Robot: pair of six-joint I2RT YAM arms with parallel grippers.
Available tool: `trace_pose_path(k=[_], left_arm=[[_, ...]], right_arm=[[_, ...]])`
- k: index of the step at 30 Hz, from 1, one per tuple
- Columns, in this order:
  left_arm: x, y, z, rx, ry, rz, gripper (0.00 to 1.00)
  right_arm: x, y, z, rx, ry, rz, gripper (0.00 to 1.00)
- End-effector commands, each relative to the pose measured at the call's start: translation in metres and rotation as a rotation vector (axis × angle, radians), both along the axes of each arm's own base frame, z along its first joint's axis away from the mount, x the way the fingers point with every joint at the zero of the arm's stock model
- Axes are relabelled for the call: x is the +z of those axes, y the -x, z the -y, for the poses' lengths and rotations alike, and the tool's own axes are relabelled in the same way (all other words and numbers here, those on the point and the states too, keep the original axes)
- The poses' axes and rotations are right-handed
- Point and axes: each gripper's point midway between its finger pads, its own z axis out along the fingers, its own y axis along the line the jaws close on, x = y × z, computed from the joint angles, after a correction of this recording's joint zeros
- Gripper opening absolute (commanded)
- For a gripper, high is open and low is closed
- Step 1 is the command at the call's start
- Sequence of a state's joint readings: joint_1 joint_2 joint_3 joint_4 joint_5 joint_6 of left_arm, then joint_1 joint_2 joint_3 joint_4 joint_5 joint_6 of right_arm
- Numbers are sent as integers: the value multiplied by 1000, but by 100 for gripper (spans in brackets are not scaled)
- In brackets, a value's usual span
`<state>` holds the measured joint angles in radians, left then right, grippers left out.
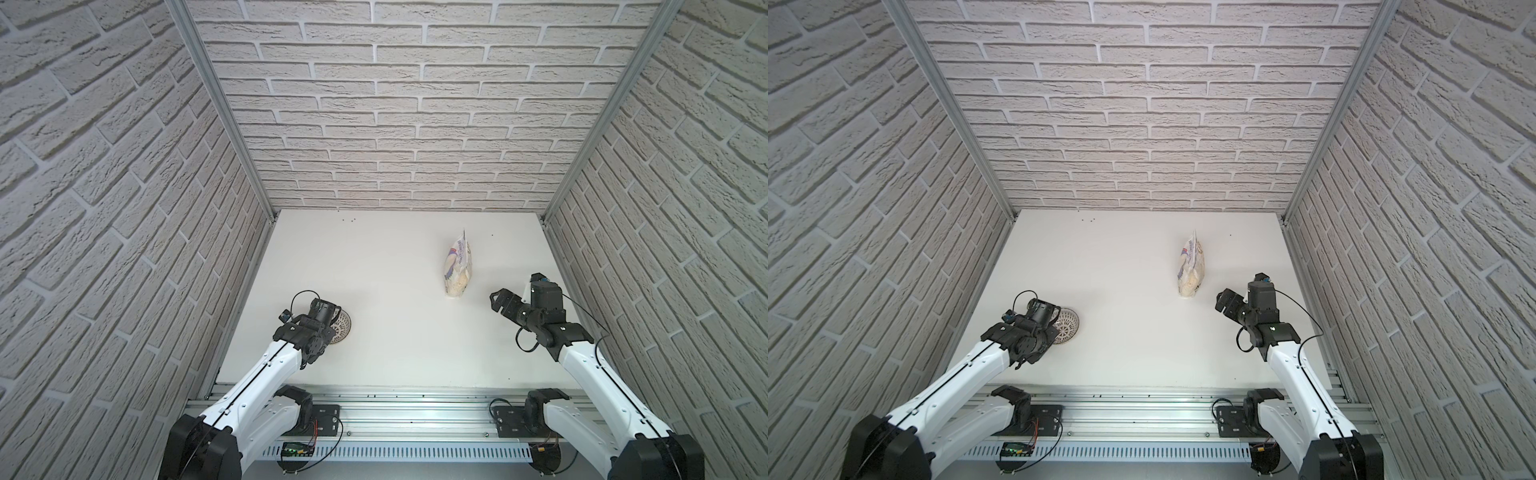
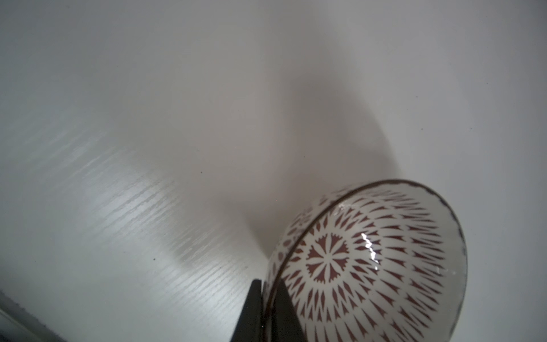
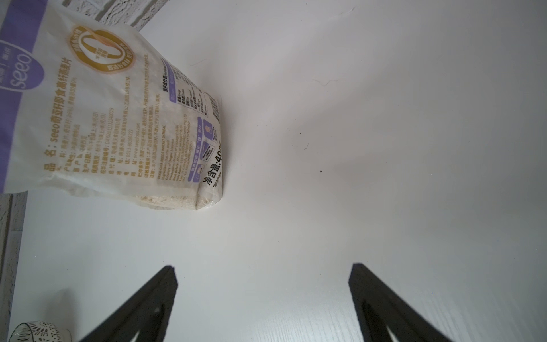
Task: Pour the oats into the breakfast bowl
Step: Pick up the bowl from the center of the board, then place the bowl at the center of the board.
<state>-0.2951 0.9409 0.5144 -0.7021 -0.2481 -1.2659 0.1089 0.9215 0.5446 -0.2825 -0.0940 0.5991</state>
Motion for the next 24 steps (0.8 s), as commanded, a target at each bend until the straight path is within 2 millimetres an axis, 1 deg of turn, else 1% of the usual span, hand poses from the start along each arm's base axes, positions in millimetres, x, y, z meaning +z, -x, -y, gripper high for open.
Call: trace_pose_path(k=[1, 3, 5, 7, 9, 10, 13, 17, 22, 23, 24], left_arm=[[14, 5, -11, 14, -63, -15, 0], [29, 1, -11, -11, -72, 9, 0], [46, -9, -1, -72, -38, 66, 0], [58, -21, 19, -150, 44, 137, 0], [66, -32, 43, -213, 133, 194, 0], [68, -37, 59, -237, 173, 216, 0], [68, -46, 99, -310, 210, 238, 0], [60, -48, 151, -410, 194, 157, 0], [51, -48, 207, -524, 166, 106, 0], [49, -48, 216, -544, 169, 101, 0], [44, -47, 221, -550, 163, 86, 0]], right_arm=[[3, -3, -5, 27, 4, 33, 94], [3, -3, -6, 31, 6, 33, 94], [5, -3, -6, 32, 9, 39, 94], [7, -3, -5, 30, 15, 51, 94], [10, -2, -3, 22, 21, 62, 94], [11, -2, -3, 20, 26, 67, 94], [11, -1, -1, 13, 38, 71, 94], [12, -1, 0, 10, 47, 70, 94], [14, 0, 0, 14, 49, 78, 94], [14, 0, 0, 13, 51, 77, 94], [14, 0, 1, 9, 54, 76, 94]])
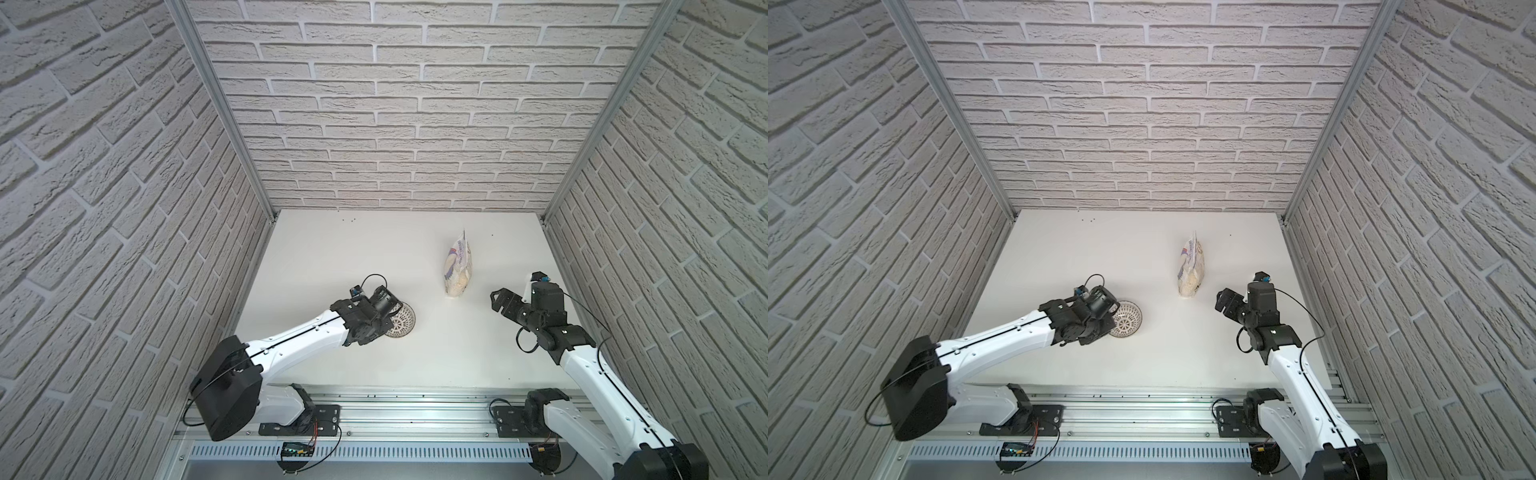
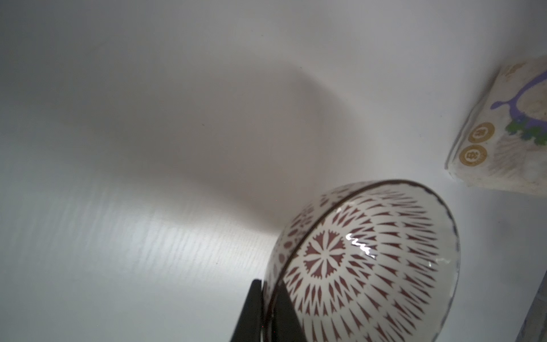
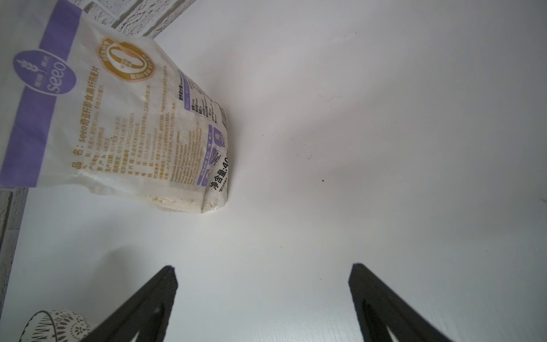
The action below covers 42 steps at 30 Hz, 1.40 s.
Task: Pour the oats into the breakfast bowl
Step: Place the bowl at the center of the board.
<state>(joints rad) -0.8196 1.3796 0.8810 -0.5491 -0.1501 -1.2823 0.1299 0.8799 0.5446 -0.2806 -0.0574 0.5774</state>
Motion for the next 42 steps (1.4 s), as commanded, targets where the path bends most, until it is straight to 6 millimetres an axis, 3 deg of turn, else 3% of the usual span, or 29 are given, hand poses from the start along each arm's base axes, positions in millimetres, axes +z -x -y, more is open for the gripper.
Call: trace_pose_path(k=[1, 6, 11, 13, 15, 16, 19, 21, 28, 31, 33, 39, 42], left_arm=[[5, -11, 28, -9, 41, 36, 0], [-26, -3, 42, -46, 30, -57, 0], [-38, 2, 43, -66, 25, -85, 0], [-38, 3, 42, -74, 23, -82, 19], [-31, 3, 44, -99, 40, -64, 53], [-26, 2, 45, -109, 48, -47, 62], [-5, -4, 38, -129, 27, 35, 80], [8, -9, 21, -119, -34, 97, 88], [34, -12, -15, -39, -76, 255, 95], [38, -10, -27, -24, -111, 269, 97], [42, -10, -33, -14, -136, 283, 98], [50, -8, -47, 12, -157, 312, 98], [52, -7, -54, 31, -158, 327, 98]], right_arm=[[2, 0, 1, -2, 24, 23, 94], [4, 1, 3, -4, 30, 27, 94], [6, 2, 6, -18, 47, 29, 95], [6, 1, 6, -17, 50, 31, 99], [6, 0, 4, -8, 47, 30, 99], [8, -1, 2, 2, 43, 29, 99], [19, -5, 1, 0, 45, 29, 99], [37, -11, 1, -13, 47, 28, 99], [109, -53, -23, 19, 49, 89, 98], [124, -82, -42, 55, 98, 69, 98], [126, -103, -54, 80, 143, 39, 97], [108, -154, -91, 164, 312, -77, 92], [90, -167, -94, 165, 403, -158, 79]])
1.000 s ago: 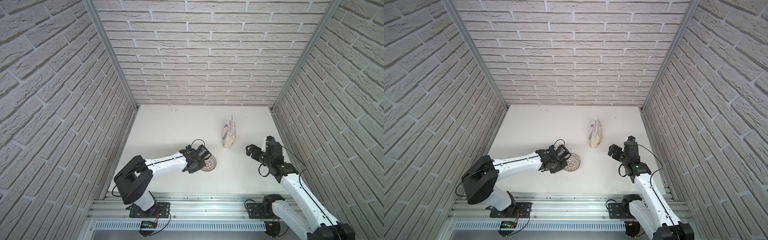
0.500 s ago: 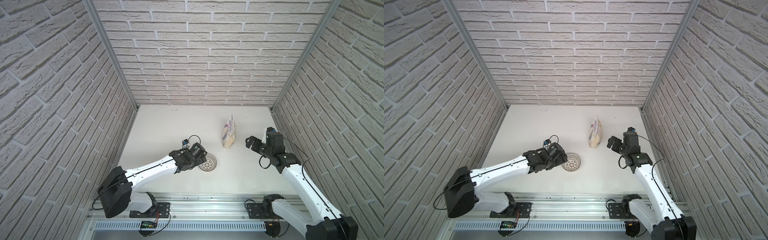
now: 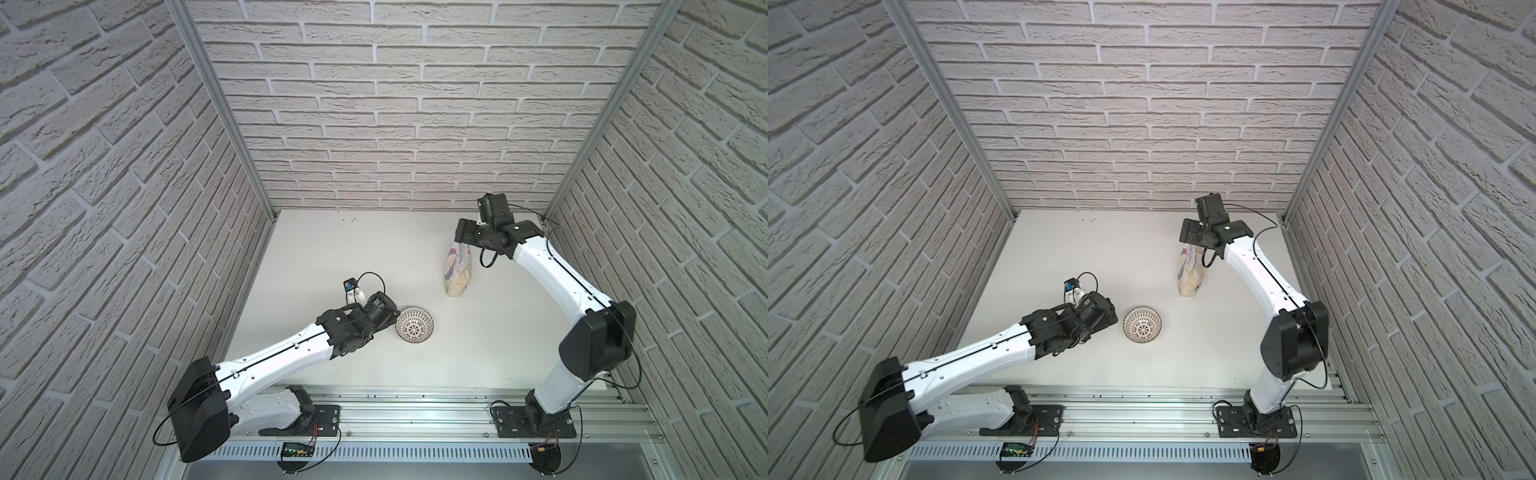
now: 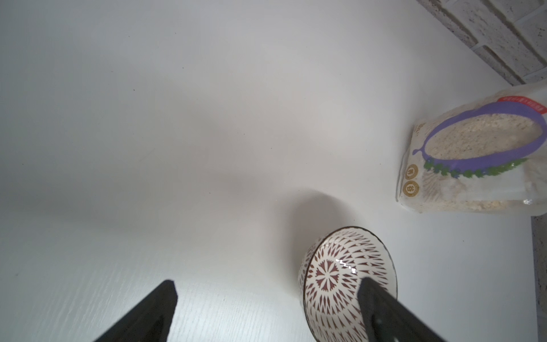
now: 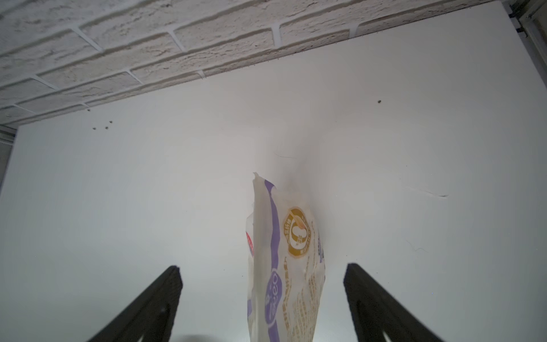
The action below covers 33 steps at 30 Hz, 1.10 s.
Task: Pour the oats into the breakfast bowl
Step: Pick up the oats bag from the center of the board.
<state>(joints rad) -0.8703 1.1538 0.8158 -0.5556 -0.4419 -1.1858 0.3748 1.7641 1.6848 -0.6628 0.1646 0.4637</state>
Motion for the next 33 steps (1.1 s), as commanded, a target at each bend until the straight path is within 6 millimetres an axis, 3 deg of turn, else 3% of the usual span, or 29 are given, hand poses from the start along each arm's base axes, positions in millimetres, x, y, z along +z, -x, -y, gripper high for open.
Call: trace_pose_path(k=[1, 3, 6, 8, 11, 12, 18, 21, 25, 33], left_arm=[[0, 3, -17, 29, -50, 25, 98], [2, 3, -21, 42, -54, 34, 98], [5, 3, -26, 52, -68, 43, 98], [6, 3, -28, 56, -71, 49, 98], [11, 3, -29, 61, -69, 56, 98], [12, 3, -30, 64, -70, 56, 98], [23, 0, -31, 74, -55, 93, 98], [29, -4, -24, 56, -34, 115, 98], [34, -11, -13, 34, -6, 131, 98], [33, -20, 13, -21, 48, 113, 98]], right_arm=[[-13, 5, 14, -17, 187, -96, 75], [-20, 3, 20, -31, 245, -123, 68], [-28, 8, 7, 39, 231, -151, 58], [-35, 14, 2, 68, 278, -181, 43], [-38, 18, 8, 55, 342, -196, 7], [-35, 19, 8, 52, 338, -191, 4], [25, 41, 10, 43, 249, -71, 4], [38, 65, 13, 45, 197, -50, 3], [35, 99, 8, 75, 114, -51, 4], [6, 154, 6, 64, -13, -65, 4]])
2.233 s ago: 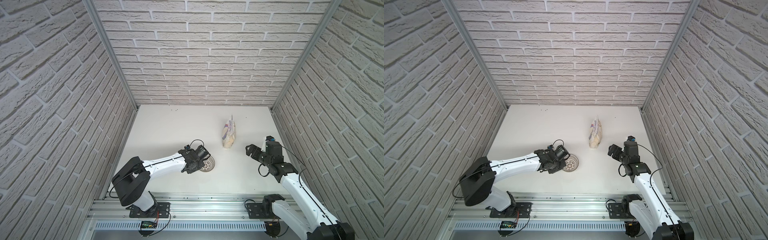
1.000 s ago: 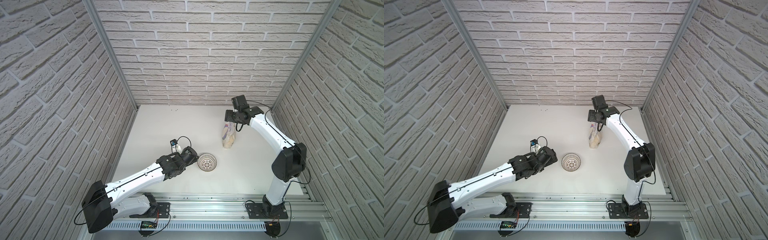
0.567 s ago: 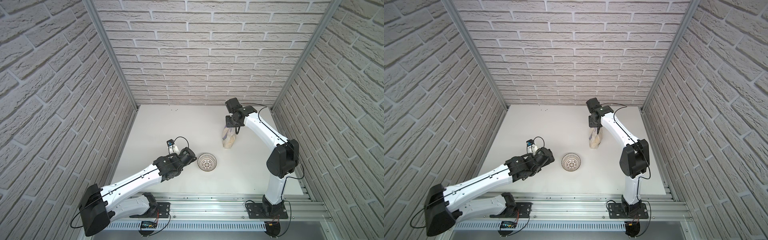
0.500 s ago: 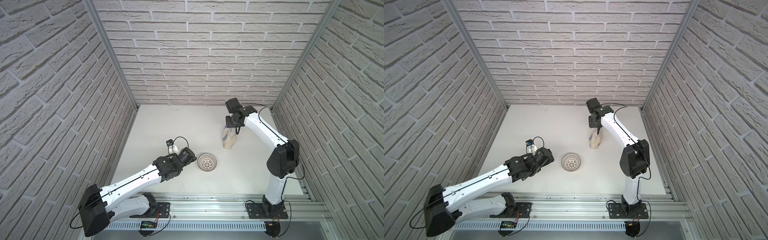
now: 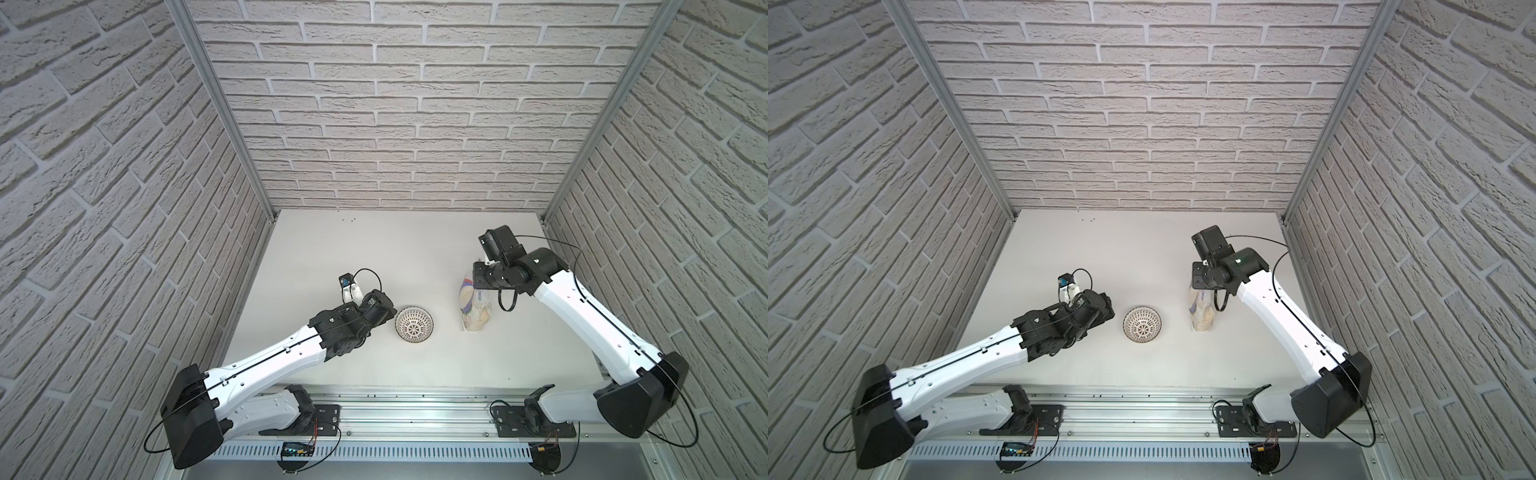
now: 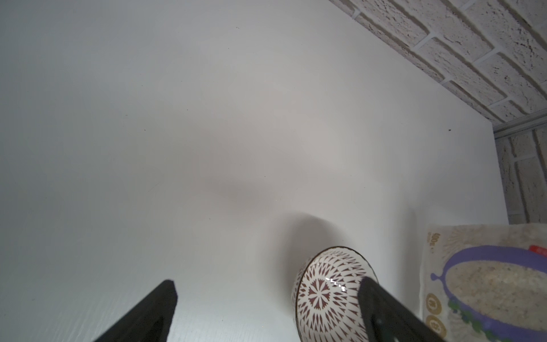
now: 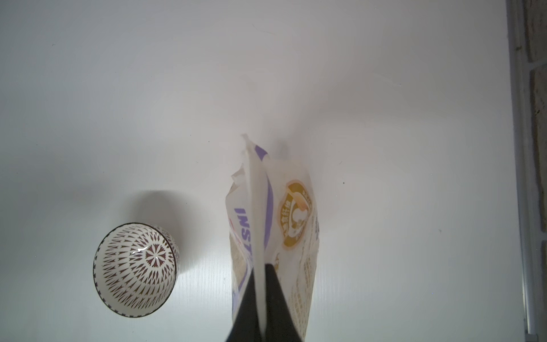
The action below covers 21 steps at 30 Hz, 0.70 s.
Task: Pour the oats into the breakfast bowl
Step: Pick up the oats bag from the center of the board, then place the oats bag at the center of the board.
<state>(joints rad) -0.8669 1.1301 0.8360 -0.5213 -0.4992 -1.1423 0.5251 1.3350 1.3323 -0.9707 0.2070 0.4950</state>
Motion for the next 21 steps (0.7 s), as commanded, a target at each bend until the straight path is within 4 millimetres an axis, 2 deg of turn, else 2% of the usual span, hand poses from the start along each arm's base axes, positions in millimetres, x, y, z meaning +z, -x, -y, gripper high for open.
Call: trace_pose_path(k=[1, 4, 5, 6, 9, 11, 16, 21], left_arm=[[10, -9, 18, -39, 52, 18, 98], [8, -11, 29, -67, 69, 8, 98], [7, -10, 34, -86, 83, -4, 98], [7, -10, 39, -101, 98, -7, 98], [9, -12, 52, -147, 137, -3, 97], [13, -13, 62, -184, 164, 9, 95], [20, -17, 86, -267, 223, 39, 84], [27, -22, 118, -360, 304, 47, 76]], right_arm=[[16, -8, -13, -51, -127, 122, 4], [5, -6, -8, -90, -128, 122, 3], [3, -6, -8, -103, -131, 124, 6], [4, -6, -7, -110, -138, 126, 12], [18, -2, -10, -100, -203, 169, 41], [30, 5, -9, -85, -242, 207, 51], [46, 35, 2, -66, -320, 262, 52], [38, 60, 5, -80, -463, 286, 52]])
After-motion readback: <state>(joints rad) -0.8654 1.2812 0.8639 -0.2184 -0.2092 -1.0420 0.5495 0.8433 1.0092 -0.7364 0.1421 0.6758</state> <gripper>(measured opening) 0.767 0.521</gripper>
